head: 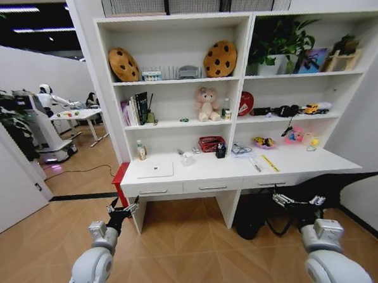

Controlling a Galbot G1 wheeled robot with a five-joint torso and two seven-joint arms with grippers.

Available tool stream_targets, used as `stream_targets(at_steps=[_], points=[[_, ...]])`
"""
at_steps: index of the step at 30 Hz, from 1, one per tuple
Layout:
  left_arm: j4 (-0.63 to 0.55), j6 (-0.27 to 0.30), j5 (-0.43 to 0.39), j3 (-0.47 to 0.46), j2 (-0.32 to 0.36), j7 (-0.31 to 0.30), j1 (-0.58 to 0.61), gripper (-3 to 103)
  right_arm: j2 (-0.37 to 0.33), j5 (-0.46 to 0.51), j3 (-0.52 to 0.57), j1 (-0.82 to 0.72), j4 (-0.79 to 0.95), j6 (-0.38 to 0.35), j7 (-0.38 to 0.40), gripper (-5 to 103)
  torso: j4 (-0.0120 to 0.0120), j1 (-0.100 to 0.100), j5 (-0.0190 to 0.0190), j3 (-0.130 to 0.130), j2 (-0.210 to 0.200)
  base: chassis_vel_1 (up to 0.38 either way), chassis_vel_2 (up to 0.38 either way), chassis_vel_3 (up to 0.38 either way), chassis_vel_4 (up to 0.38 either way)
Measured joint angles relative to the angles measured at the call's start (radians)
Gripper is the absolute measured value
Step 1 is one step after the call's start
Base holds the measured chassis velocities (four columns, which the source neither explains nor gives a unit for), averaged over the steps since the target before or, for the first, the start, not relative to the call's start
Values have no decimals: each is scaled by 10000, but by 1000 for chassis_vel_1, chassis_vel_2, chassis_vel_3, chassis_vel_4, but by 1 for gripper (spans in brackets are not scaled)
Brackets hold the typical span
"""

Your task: Organize the objects on the table.

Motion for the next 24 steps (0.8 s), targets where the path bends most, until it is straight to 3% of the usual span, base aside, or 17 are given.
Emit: stream_targets(at_steps=[24], points=[[2, 0, 0, 0, 0, 0, 1, 100, 0, 0, 0, -2, 0, 0, 0, 100, -1, -7, 0, -2, 2, 0, 0, 0, 0]])
